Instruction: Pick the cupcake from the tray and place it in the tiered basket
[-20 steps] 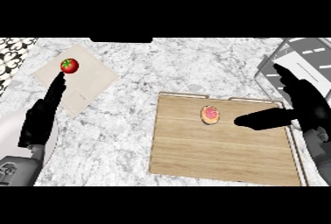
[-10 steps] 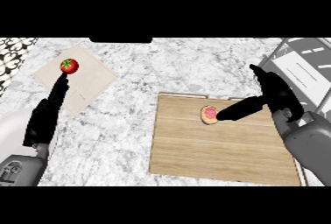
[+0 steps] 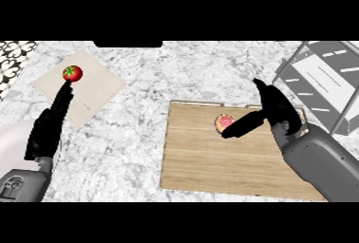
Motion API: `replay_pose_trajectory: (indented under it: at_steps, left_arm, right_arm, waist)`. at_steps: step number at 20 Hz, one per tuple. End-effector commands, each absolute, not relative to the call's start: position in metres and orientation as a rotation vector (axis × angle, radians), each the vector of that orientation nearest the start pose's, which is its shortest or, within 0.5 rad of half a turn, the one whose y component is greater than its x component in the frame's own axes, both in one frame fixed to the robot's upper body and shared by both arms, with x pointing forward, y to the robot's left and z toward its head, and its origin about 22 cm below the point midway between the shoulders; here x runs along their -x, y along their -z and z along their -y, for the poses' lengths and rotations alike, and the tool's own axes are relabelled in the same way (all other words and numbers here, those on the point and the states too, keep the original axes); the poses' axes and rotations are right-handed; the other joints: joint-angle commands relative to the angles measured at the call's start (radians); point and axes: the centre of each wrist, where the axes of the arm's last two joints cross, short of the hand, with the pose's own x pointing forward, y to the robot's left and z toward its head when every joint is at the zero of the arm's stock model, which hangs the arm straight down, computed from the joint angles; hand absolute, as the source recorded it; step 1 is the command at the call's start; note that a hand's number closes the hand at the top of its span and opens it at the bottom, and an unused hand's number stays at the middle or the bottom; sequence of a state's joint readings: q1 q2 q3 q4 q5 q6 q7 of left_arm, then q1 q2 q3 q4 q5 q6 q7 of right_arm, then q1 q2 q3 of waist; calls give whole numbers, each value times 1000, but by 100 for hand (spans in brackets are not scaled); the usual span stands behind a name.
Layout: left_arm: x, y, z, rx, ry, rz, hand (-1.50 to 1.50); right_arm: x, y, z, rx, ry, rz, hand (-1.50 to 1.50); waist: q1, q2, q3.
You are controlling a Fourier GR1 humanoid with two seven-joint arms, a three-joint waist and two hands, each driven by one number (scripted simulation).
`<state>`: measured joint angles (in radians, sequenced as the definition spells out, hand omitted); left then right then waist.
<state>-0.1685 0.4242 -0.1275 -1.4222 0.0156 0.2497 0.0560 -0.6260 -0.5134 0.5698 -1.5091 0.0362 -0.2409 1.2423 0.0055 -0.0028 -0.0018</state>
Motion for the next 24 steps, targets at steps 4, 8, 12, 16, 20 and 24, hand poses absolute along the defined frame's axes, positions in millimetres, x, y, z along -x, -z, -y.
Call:
replay_pose_trajectory:
  at_steps: [4, 8, 12, 16, 20, 24]
  left_arm:
    - [-285, -35, -304, -443, 222, 1527, 0]
    - [-269, -28, -302, -429, 223, 1518, 0]
    - [-282, -38, -305, -446, 232, 1526, 0]
    - [-284, -36, -300, -444, 234, 1533, 0]
    - [-273, -26, -285, -443, 216, 1536, 0]
    - [-272, -32, -300, -432, 232, 1536, 0]
  right_arm:
    - [-327, -124, 143, 712, -496, 605, -150]
    - [-327, -131, 133, 721, -512, 645, -150]
    - [-339, -128, 130, 731, -501, 613, -150]
    - [-333, -112, 113, 721, -542, 595, -150]
    - [-337, -107, 125, 715, -512, 551, -150]
    - [-330, -94, 118, 700, -507, 539, -150]
  waist:
    - [-9, -1, -1]
    - [-6, -8, -2]
    - [-3, -2, -1]
    - [-7, -2, -1]
    - [-4, -2, 0]
    - [-6, -3, 0]
